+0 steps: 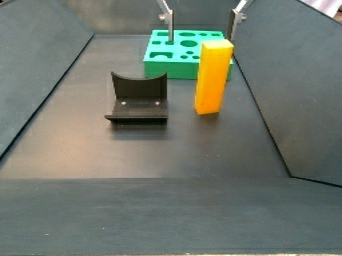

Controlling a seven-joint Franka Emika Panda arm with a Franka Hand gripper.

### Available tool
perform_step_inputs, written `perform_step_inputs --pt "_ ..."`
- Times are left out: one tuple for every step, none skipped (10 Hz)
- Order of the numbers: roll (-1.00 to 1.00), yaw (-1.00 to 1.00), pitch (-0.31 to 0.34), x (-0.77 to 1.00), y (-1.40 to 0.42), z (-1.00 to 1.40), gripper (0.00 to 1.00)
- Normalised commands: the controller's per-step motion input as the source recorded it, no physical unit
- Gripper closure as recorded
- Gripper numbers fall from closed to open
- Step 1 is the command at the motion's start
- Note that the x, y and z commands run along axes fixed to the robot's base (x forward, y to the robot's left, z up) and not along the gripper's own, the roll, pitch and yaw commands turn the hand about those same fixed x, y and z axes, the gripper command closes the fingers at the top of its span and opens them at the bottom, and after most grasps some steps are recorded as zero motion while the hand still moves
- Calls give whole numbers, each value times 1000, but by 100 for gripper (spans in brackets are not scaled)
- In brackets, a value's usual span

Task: Pick up the rectangle object. Move up. Move to above the board. Insert the rectangle object.
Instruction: Pick up the rectangle object.

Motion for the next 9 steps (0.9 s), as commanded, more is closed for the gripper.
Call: perform_step_inputs --pt "0 0 0 17 0 0 0" --pt "0 0 0 -20 0 0 0" --pt "0 -1000 -9 0 -29 -20 0" --pt "-21 -1000 -37 0 0 0 0" --pt "-21 -1000 -41 0 0 0 0" --pt "-21 -1000 -44 0 0 0 0" --pt "-19 -1000 -40 0 0 0 0" --pt "-21 -1000 -43 0 0 0 0" --pt "-21 -1000 -43 0 0 0 0"
